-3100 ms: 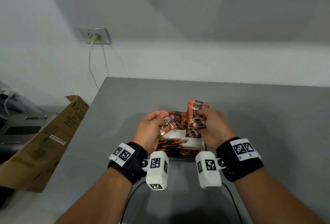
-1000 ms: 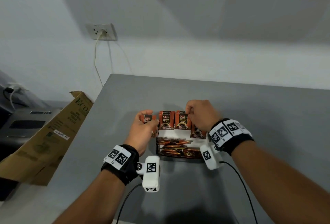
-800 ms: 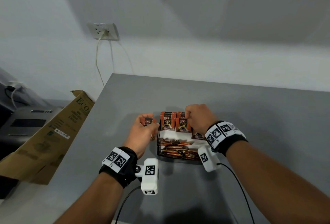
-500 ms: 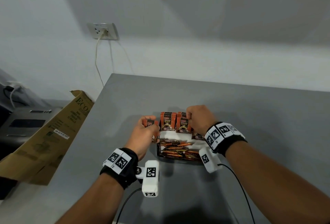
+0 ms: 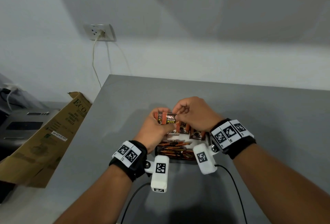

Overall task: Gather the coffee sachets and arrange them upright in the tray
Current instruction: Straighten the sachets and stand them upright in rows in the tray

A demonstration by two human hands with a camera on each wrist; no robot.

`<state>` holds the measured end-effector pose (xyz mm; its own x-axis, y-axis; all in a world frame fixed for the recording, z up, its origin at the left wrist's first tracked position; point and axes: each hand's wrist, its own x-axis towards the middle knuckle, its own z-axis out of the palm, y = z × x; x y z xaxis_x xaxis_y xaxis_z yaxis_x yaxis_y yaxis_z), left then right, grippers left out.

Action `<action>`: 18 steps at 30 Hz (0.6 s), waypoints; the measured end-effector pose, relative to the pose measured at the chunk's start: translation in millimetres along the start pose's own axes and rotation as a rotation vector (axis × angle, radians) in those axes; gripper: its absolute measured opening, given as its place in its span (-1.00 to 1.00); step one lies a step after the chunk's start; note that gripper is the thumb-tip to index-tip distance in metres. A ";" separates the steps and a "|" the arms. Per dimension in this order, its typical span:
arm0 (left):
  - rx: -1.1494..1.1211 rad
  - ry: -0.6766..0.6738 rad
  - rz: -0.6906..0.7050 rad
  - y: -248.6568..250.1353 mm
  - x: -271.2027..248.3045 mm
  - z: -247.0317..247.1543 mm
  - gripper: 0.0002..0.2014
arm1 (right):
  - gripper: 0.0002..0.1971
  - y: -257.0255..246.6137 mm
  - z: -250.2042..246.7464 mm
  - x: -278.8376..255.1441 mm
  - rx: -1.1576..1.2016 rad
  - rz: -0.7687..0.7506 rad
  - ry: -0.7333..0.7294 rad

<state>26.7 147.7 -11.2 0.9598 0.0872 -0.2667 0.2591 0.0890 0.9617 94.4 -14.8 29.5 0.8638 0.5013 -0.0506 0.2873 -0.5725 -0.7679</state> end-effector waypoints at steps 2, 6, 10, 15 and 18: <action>0.019 0.105 -0.035 -1.0 2.2 -3.7 -0.62 | -0.81 8.3 -7.2 2.5 -0.046 0.052 0.040; -0.004 0.188 -0.099 -8.2 1.3 -15.8 -0.73 | -0.74 30.9 -2.9 7.5 -0.212 0.148 0.014; 0.018 0.163 -0.124 -13.7 -2.6 -20.9 -0.73 | -0.68 44.9 17.5 12.5 -0.298 0.175 -0.028; 0.034 0.141 -0.167 -19.2 -6.8 -23.4 -0.75 | -0.73 54.5 29.1 16.8 -0.365 0.186 -0.031; 0.025 0.130 -0.181 -20.0 -8.1 -24.1 -0.73 | -0.73 58.2 30.1 17.3 -0.411 0.175 -0.029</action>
<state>11.2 169.1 -29.9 0.8758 0.1997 -0.4394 0.4301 0.0902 0.8982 113.6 -19.9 -35.3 0.9037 0.3887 -0.1797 0.2836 -0.8577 -0.4290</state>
